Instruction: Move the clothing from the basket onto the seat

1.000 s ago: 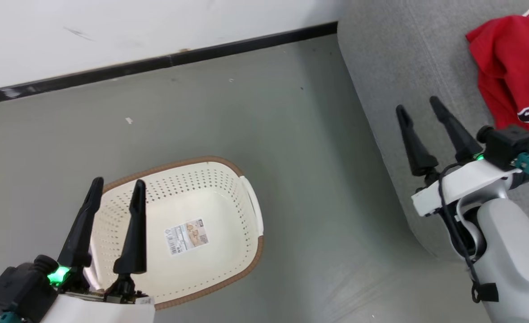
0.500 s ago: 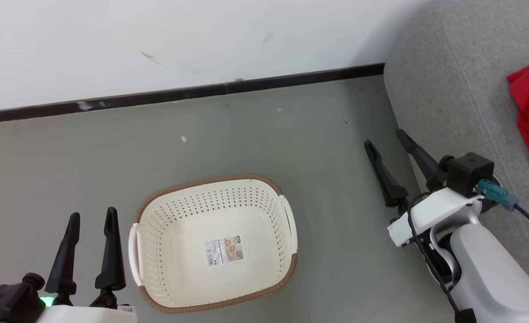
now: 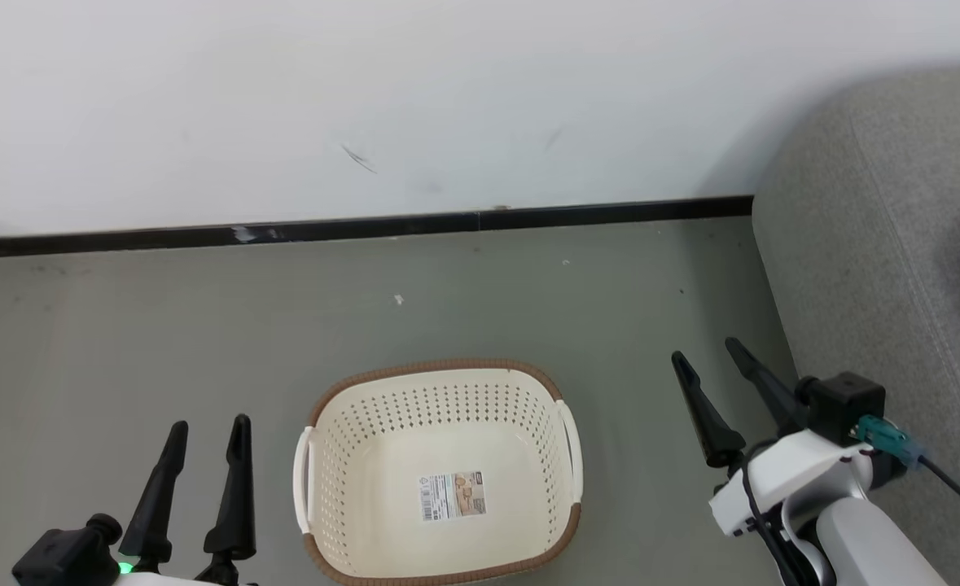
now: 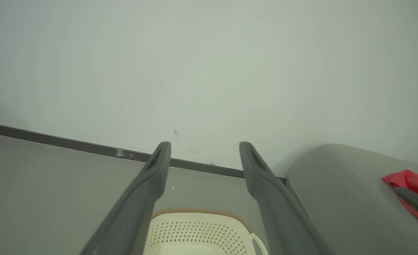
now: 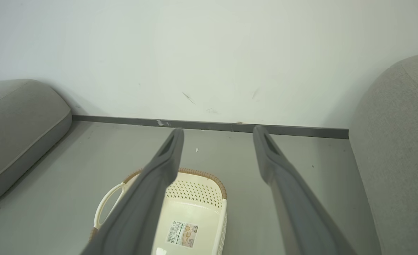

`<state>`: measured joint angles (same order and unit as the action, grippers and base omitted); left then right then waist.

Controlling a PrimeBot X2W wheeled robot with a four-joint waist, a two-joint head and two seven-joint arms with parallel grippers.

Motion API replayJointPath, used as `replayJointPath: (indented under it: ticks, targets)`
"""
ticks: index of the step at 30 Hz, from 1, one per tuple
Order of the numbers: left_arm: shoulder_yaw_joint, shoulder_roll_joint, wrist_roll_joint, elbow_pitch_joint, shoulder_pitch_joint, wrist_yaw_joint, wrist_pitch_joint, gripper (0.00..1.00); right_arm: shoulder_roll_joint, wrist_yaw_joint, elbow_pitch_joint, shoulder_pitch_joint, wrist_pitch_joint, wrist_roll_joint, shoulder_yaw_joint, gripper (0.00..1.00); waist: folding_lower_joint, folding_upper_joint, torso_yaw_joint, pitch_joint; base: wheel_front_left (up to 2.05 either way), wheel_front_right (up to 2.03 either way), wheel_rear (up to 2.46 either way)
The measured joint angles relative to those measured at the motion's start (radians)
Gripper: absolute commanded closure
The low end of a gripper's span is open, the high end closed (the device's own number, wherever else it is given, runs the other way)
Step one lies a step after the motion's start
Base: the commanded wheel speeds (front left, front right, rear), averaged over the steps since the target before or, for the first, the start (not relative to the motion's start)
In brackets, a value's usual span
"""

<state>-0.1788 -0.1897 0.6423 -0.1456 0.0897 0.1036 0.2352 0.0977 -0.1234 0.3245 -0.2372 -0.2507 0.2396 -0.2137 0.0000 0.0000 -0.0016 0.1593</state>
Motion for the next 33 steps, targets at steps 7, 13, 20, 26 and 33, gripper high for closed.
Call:
replayJointPath:
  ticks: [7,13,20,26,33]
  targets:
    - [-0.026,-0.009,0.000,0.040,0.000,-0.031,0.002,0.00,-0.009,0.000,-0.009,0.067,0.000,-0.007,0.045,0.00,0.0000,0.0000,0.029,-0.054,0.00,0.00,0.00]
    - [-0.032,-0.015,0.000,0.069,0.008,-0.050,0.003,0.00,-0.024,0.000,-0.022,0.114,0.000,-0.021,0.065,0.00,0.0000,0.0000,0.041,-0.096,0.00,0.00,0.00]
    - [-0.049,-0.016,0.000,0.107,0.026,-0.062,0.002,1.00,-0.035,0.000,-0.009,0.164,0.002,-0.031,0.067,1.00,0.0000,0.0000,0.041,-0.126,0.00,0.00,0.00]
    - [-0.070,0.025,0.002,0.162,0.043,-0.062,-0.002,1.00,-0.047,0.000,0.043,0.221,0.004,-0.028,0.062,1.00,0.0000,0.0000,0.041,-0.127,0.00,0.00,0.00]
    - [-0.062,0.028,0.065,0.163,0.043,-0.064,-0.013,1.00,-0.048,0.000,0.029,0.223,0.004,0.034,0.063,1.00,0.0000,0.0000,0.041,-0.126,0.00,0.00,0.00]
